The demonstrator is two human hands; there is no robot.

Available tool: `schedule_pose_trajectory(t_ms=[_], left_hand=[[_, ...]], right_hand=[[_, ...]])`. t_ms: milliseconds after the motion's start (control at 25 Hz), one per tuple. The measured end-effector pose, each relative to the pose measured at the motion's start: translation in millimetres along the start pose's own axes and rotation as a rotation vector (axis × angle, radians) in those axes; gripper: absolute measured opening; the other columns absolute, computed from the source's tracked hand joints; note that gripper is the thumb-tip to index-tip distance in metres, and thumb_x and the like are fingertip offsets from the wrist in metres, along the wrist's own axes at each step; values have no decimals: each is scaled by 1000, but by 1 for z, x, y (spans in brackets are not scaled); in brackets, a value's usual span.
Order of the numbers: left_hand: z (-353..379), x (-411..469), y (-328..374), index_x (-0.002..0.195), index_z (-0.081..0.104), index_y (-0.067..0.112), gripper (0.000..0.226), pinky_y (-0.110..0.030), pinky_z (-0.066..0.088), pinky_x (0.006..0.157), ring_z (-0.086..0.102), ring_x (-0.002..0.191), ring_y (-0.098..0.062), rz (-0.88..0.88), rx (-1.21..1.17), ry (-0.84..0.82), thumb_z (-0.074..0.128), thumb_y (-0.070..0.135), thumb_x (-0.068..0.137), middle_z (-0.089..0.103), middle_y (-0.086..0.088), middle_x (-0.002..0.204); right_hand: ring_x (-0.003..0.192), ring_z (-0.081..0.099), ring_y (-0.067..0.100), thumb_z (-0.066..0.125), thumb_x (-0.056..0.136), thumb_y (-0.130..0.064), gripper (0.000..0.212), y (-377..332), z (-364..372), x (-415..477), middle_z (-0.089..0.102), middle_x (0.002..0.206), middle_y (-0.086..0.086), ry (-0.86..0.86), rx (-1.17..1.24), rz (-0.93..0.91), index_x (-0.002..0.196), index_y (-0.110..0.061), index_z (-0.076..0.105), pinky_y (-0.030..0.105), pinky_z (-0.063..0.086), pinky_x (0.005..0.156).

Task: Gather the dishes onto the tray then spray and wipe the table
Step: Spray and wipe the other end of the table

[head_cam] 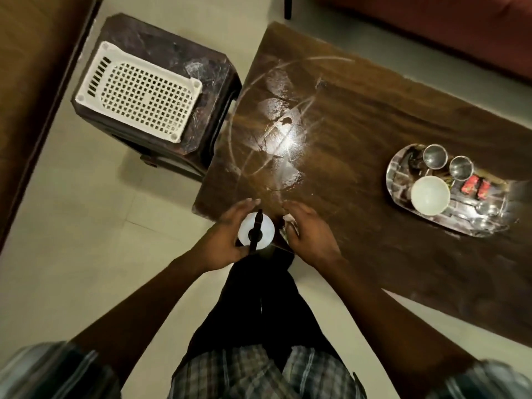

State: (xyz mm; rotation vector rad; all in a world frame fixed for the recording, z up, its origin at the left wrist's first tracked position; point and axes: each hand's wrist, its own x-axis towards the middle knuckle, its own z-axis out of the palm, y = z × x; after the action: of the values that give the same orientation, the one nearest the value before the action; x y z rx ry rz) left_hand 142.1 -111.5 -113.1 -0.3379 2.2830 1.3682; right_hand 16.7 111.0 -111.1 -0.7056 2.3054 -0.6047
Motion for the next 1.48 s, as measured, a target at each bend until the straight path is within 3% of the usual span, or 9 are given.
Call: schedule_pose_trajectory(t_ms=[200, 320, 680, 800, 920, 1080, 1200, 1280, 1480], left_hand=[[30, 24, 1, 162, 42, 31, 83, -41, 39, 127, 48, 152, -16, 6, -60, 71, 83, 43, 91, 50, 4, 164], [40, 31, 1, 147, 54, 27, 60, -42, 49, 117, 61, 135, -11, 28, -63, 176, 72, 53, 97, 65, 6, 142], [-11, 74, 23, 139, 64, 17, 34, -33, 49, 117, 66, 132, -17, 72, -412, 317, 67, 24, 105, 72, 6, 127], [-39, 104, 36, 128, 70, 15, 26, -36, 55, 112, 71, 128, -17, 76, -539, 371, 63, 19, 103, 75, 1, 131], [-66, 148, 58, 115, 73, 16, 19, -51, 65, 90, 83, 95, -34, 13, -676, 342, 62, 25, 104, 79, -9, 123], [-89, 210, 93, 102, 73, 10, 18, -37, 63, 66, 70, 52, -24, 8, -631, 280, 69, 26, 96, 76, -22, 101], [-100, 238, 102, 101, 74, 7, 27, -37, 59, 58, 64, 53, -30, -17, -565, 252, 73, 33, 91, 71, -28, 102], [-104, 251, 98, 102, 73, 3, 28, -36, 56, 56, 62, 57, -36, -34, -544, 272, 72, 29, 93, 72, -28, 106], [-110, 256, 88, 101, 72, 0, 28, -52, 58, 66, 59, 51, -34, -46, -483, 235, 70, 26, 94, 72, -31, 98]], right_hand=[[127, 57, 27, 61, 97, -30, 37, 34, 42, 9, 60, 136, -3, -29, -74, 96, 134, -29, 58, 40, 56, 90], [136, 52, 26, 64, 95, -39, 46, 46, 62, 8, 55, 141, -4, -20, -196, 110, 140, -29, 58, 42, 55, 100], [157, 34, 19, 66, 93, -37, 58, 56, 73, 5, 47, 156, -12, 9, -213, 93, 149, -36, 53, 44, 53, 108], [129, 55, 15, 56, 93, -39, 42, 62, 52, 20, 60, 134, -14, 74, -103, 74, 134, -35, 66, 33, 60, 85], [93, 65, 17, 57, 95, -33, 20, 70, 1, 57, 68, 101, -5, 220, 113, 150, 105, -24, 72, 36, 55, 74], [70, 60, 0, 69, 92, -31, 15, 106, -87, 146, 68, 84, -11, 502, 339, 287, 102, -21, 75, 16, 47, 71], [85, 67, -10, 73, 96, -32, 14, 124, -123, 201, 72, 92, -18, 516, 395, 210, 110, -33, 73, 32, 56, 80], [115, 69, 3, 71, 101, -36, 34, 132, -130, 220, 75, 123, -7, 476, 347, 178, 134, -31, 69, 36, 56, 102], [160, 32, 18, 65, 106, -38, 66, 141, -118, 196, 33, 174, 2, 453, 123, 152, 165, -23, 39, 34, 34, 124]])
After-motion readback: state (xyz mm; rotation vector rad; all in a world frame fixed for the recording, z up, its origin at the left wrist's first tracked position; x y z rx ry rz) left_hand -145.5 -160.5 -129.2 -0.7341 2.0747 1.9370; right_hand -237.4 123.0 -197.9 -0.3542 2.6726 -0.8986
